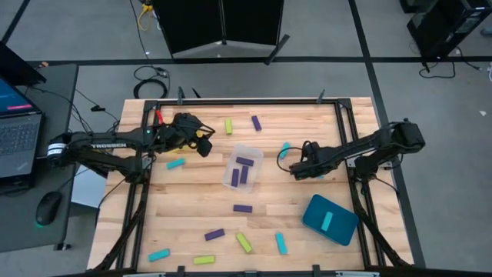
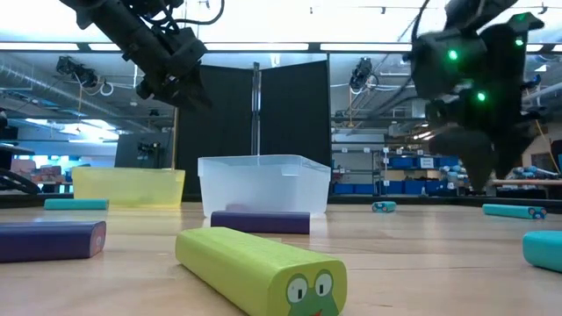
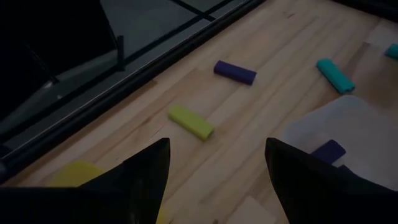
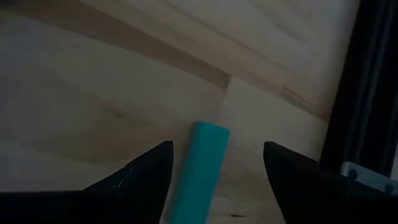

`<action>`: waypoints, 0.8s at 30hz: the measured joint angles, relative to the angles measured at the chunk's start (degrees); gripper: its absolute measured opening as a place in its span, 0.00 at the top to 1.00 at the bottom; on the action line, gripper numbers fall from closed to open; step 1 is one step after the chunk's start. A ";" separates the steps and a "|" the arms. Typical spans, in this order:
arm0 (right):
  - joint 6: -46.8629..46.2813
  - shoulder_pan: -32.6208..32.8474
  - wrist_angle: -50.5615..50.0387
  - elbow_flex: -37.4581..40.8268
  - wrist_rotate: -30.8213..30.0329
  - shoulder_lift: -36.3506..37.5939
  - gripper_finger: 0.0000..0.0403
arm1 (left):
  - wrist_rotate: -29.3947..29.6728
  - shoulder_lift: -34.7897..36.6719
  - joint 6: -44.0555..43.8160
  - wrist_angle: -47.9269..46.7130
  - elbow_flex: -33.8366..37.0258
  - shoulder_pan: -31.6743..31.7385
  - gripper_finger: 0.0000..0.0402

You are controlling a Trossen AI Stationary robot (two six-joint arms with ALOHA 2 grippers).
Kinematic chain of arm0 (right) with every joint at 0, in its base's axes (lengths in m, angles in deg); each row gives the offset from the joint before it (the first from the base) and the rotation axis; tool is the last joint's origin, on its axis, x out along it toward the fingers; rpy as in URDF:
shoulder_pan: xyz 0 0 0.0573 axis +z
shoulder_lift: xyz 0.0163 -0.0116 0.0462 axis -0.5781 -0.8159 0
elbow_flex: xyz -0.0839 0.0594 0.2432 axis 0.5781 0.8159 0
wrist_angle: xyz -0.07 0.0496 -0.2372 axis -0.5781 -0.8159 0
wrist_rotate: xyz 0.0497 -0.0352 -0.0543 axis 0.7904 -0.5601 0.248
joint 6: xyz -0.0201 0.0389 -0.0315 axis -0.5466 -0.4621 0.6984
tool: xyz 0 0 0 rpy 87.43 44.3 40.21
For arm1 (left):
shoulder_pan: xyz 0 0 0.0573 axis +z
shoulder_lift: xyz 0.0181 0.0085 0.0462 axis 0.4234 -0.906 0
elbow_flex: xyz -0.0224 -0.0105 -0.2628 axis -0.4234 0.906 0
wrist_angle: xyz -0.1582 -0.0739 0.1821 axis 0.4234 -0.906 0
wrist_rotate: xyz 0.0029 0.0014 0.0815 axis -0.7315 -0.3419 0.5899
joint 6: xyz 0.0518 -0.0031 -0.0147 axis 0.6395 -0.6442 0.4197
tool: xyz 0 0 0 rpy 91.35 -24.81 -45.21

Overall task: Sort blocks
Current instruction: Put the blue block into the blue bin

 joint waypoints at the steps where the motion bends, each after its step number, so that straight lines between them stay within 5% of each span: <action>1: -0.67 0.00 0.60 1.00 0.06 0.08 0.35 | 0.00 -0.02 0.01 -0.19 0.00 0.00 0.33; 10: -1.49 0.39 17.32 12.77 2.16 8.45 0.35 | -0.04 -0.02 0.03 -0.94 0.00 0.00 0.33; 17: -4.36 0.62 21.23 17.07 3.41 9.83 0.36 | -0.03 -0.02 0.01 -0.76 0.00 0.00 0.33; 24: -3.93 0.94 22.69 17.33 3.57 9.79 0.50 | 0.00 -0.01 -0.09 -0.42 0.00 0.00 0.33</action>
